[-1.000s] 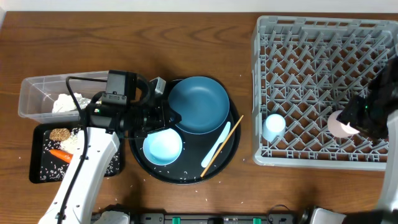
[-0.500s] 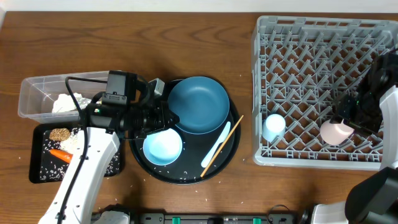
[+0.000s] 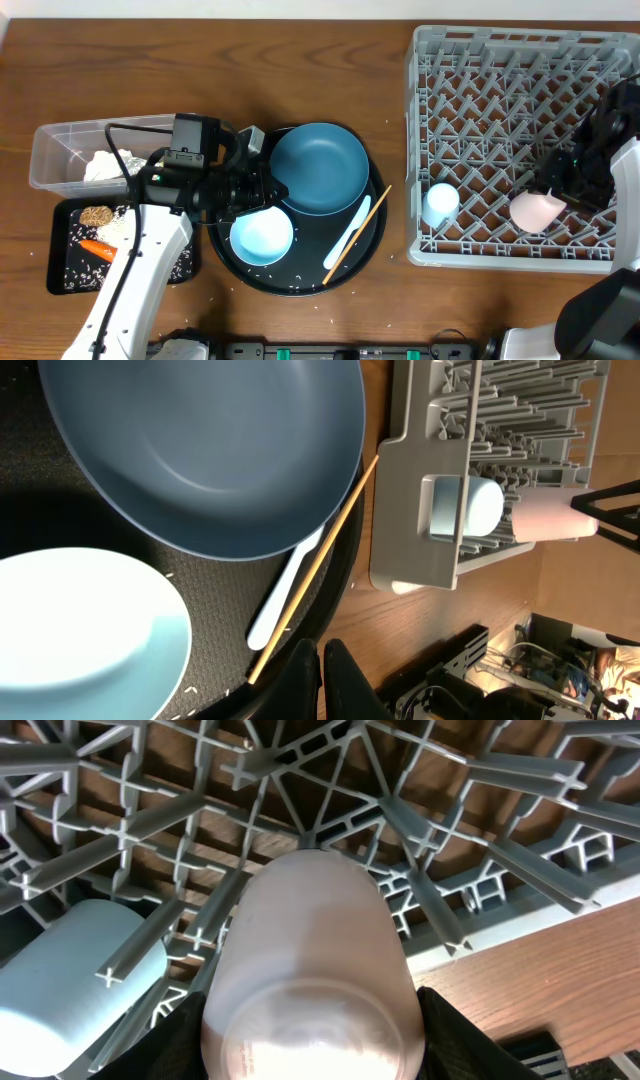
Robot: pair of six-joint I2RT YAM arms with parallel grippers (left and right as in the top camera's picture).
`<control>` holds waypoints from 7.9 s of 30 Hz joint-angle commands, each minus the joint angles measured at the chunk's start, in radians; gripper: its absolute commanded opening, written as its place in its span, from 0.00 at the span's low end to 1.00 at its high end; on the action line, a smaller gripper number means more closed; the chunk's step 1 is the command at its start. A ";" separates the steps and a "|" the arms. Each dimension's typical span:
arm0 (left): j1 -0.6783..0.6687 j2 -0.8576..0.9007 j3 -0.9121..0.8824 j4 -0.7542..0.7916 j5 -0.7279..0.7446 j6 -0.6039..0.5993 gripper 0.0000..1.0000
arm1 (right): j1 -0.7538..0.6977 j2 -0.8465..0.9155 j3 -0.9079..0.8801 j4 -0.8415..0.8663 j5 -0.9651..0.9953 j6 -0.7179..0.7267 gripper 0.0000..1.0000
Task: Sort waste into correct bins and load items into the dishwasher rack
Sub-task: 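Lower the pink cup upside down into the dish rack and release, then grasp the light-blue bowl with the left gripper and lift it, then pass the light-blue bowl from the left gripper to the right gripper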
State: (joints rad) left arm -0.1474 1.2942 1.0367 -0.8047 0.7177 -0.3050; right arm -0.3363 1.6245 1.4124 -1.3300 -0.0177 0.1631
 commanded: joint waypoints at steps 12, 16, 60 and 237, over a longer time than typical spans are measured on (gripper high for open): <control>0.003 -0.007 0.001 -0.011 -0.013 0.024 0.07 | -0.003 0.001 0.118 -0.043 -0.054 -0.030 0.01; 0.003 -0.007 0.001 -0.014 -0.013 0.024 0.06 | -0.003 0.001 0.120 -0.051 -0.053 -0.035 0.01; 0.003 -0.007 0.002 -0.016 -0.012 0.024 0.44 | -0.004 0.001 -0.066 0.095 -0.048 -0.037 0.89; -0.132 -0.249 0.031 0.079 -0.446 -0.122 0.98 | 0.116 -0.018 0.055 0.738 1.400 -0.393 0.01</control>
State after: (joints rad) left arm -0.2832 1.0473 1.0592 -0.7265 0.2817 -0.4438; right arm -0.2062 1.5364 1.4601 -0.6163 1.2182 -0.0566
